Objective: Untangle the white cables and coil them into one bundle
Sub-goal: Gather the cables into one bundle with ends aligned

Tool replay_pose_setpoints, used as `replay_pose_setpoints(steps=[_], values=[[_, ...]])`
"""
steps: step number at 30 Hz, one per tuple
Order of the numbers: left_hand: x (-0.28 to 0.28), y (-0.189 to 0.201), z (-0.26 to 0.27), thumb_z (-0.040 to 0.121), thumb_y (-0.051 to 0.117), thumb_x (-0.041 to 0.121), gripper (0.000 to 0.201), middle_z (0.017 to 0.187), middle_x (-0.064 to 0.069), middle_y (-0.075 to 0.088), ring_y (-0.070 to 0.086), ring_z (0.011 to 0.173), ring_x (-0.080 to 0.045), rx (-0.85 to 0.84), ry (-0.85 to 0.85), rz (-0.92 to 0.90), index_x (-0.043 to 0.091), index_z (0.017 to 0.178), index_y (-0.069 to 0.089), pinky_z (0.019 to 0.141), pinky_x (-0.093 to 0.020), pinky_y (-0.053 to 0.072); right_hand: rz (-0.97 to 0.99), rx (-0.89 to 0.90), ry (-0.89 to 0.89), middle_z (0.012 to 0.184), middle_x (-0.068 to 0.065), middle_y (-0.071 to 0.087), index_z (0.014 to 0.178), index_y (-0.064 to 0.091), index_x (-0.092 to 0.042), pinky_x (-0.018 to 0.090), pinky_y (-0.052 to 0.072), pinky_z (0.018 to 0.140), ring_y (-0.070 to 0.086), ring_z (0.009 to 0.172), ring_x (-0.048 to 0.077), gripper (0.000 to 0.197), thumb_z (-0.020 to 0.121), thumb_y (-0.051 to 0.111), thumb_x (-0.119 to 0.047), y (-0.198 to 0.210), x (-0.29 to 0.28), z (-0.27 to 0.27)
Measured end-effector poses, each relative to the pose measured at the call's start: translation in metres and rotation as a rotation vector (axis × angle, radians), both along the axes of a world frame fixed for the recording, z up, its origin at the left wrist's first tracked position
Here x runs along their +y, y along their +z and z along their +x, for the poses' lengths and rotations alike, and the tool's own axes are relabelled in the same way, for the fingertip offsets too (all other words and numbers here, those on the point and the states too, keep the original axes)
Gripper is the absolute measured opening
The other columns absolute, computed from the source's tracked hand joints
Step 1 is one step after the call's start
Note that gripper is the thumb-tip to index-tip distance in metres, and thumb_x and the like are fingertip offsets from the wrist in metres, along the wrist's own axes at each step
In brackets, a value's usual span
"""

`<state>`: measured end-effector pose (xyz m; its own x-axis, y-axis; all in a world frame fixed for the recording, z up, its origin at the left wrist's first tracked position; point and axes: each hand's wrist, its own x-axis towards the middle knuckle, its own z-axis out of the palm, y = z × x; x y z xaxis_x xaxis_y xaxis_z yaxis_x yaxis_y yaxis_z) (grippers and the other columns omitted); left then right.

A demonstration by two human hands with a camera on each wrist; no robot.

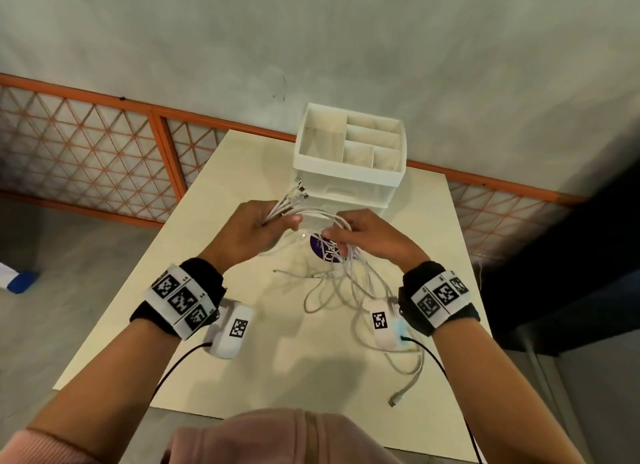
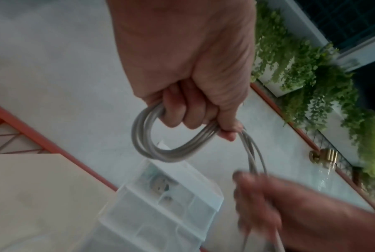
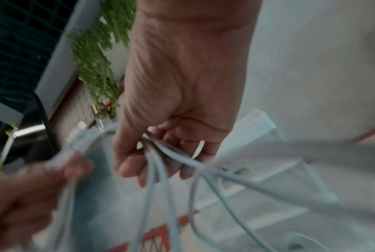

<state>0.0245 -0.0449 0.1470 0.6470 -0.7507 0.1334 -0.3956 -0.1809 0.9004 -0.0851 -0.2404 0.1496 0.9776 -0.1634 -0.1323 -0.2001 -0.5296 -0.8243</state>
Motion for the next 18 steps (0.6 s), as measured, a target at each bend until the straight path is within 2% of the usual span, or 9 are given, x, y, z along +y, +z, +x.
replay_pose_setpoints(steps=[2,4,7,9,10,11,13,15,18], values=[[0.001,0.007,0.005,0.091,0.058,0.023,0.024,0.045,0.002,0.042,0.034,0.041,-0.009,-0.011,0.066,-0.118,0.015,0.069,0.061,0.045,-0.018,0.032,0.023,0.060,0.013,0.053,-0.006,0.060,0.059,0.060,-0.025,0.023,0.045,0.068,0.056,0.057,0.011,0.029,0.086,0.067,-0.030,-0.014,-0.004,-0.008],[0.002,0.009,0.009,0.092,0.057,0.022,0.024,0.042,0.007,0.040,0.032,0.039,-0.009,-0.029,0.110,-0.193,0.015,0.070,0.060,0.043,-0.016,0.031,0.035,0.103,-0.001,0.057,-0.003,0.059,0.062,0.059,-0.023,0.011,0.044,0.063,0.055,0.056,0.009,0.025,0.084,0.069,-0.027,-0.025,-0.007,-0.015],[0.004,-0.001,0.014,0.092,0.057,0.027,0.025,0.037,0.007,0.044,0.035,0.037,-0.007,-0.022,0.205,-0.211,0.019,0.070,0.060,0.046,-0.018,0.033,-0.014,0.179,0.047,0.062,0.002,0.060,0.064,0.061,-0.019,0.008,0.039,0.061,0.053,0.056,0.004,0.023,0.082,0.072,-0.028,-0.029,-0.014,-0.019],[0.006,-0.010,0.018,0.092,0.057,0.032,0.025,0.039,0.009,0.050,0.043,0.043,-0.004,-0.033,0.294,-0.167,0.022,0.070,0.062,0.053,-0.024,0.036,-0.051,0.209,0.073,0.062,0.002,0.061,0.062,0.060,-0.022,0.010,0.038,0.061,0.053,0.057,0.004,0.025,0.083,0.070,-0.032,-0.024,-0.019,-0.019],[0.007,-0.015,0.020,0.092,0.057,0.032,0.024,0.046,0.011,0.055,0.050,0.052,-0.004,-0.029,0.333,-0.111,0.020,0.072,0.065,0.057,-0.025,0.038,-0.056,0.207,0.074,0.060,0.003,0.060,0.062,0.059,-0.022,0.011,0.038,0.060,0.052,0.055,0.005,0.026,0.085,0.067,-0.033,-0.021,-0.021,-0.020],[0.008,-0.020,0.024,0.090,0.059,0.030,0.023,0.060,0.011,0.062,0.057,0.065,-0.011,-0.003,0.350,-0.024,0.016,0.075,0.068,0.062,-0.027,0.039,-0.048,0.198,0.072,0.057,0.002,0.057,0.063,0.058,-0.021,0.011,0.039,0.059,0.051,0.053,0.007,0.028,0.088,0.064,-0.033,-0.018,-0.022,-0.020],[0.012,-0.030,0.029,0.084,0.068,0.026,0.016,0.077,-0.006,0.065,0.060,0.080,-0.023,0.064,0.319,0.214,0.015,0.073,0.069,0.065,-0.028,0.038,-0.026,0.176,0.069,0.050,-0.004,0.050,0.063,0.053,-0.019,0.015,0.041,0.059,0.046,0.050,0.010,0.034,0.093,0.056,-0.034,-0.013,-0.024,-0.019],[0.019,-0.039,0.030,0.071,0.080,0.025,0.016,0.065,-0.005,0.059,0.054,0.071,-0.023,0.104,0.245,0.389,0.017,0.069,0.067,0.062,-0.029,0.036,-0.018,0.205,0.075,0.046,-0.009,0.045,0.060,0.048,-0.020,0.024,0.042,0.063,0.042,0.050,0.013,0.039,0.095,0.052,-0.037,-0.011,-0.023,-0.019],[0.022,-0.036,0.021,0.059,0.088,0.028,0.039,0.048,0.008,0.037,0.035,0.049,-0.009,0.141,0.150,0.283,0.017,0.087,0.063,0.055,-0.022,0.029,-0.116,0.362,0.086,0.049,-0.006,0.044,0.058,0.043,-0.020,0.033,0.039,0.070,0.042,0.049,0.015,0.044,0.096,0.046,-0.043,-0.017,-0.021,-0.018]])
